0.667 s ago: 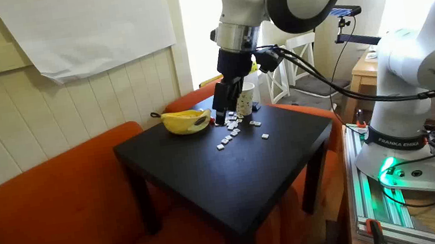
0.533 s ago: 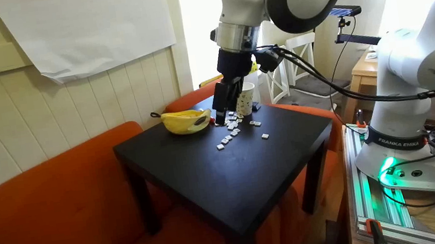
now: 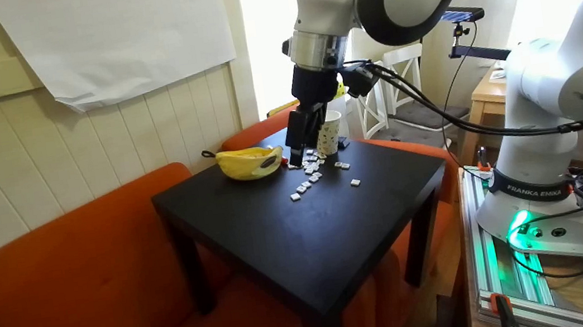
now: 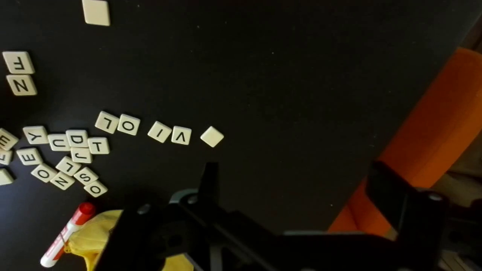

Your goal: Put one tile in the coffee cup.

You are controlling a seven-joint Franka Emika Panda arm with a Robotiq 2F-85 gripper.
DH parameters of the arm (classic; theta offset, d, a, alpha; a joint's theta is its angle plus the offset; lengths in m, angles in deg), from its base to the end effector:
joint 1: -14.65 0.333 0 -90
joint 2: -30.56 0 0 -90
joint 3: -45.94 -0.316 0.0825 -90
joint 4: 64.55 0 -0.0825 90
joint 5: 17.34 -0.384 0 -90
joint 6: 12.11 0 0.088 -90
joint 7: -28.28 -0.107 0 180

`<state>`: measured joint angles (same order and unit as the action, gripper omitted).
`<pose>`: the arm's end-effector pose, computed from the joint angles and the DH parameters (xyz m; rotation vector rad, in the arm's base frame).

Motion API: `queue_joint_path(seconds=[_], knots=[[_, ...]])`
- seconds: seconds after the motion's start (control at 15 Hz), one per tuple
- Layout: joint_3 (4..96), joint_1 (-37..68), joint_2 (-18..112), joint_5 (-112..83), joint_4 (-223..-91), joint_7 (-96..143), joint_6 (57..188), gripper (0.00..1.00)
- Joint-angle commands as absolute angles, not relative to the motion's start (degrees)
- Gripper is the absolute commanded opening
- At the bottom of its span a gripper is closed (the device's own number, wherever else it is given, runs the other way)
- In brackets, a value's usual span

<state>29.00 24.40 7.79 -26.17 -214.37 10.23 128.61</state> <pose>0.3777 0.1881 0.4006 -3.0414 -0.0508 -0.3247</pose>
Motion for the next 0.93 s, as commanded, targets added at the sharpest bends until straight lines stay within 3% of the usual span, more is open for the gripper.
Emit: queue_joint_path(seconds=[0.0,0.87], knots=[[30.17,22.16,7.54,-22.19,-214.11,8.52,124.36,1.00],[35.77,15.16,15.96,-15.98,-213.07,6.12,112.69,1.00]])
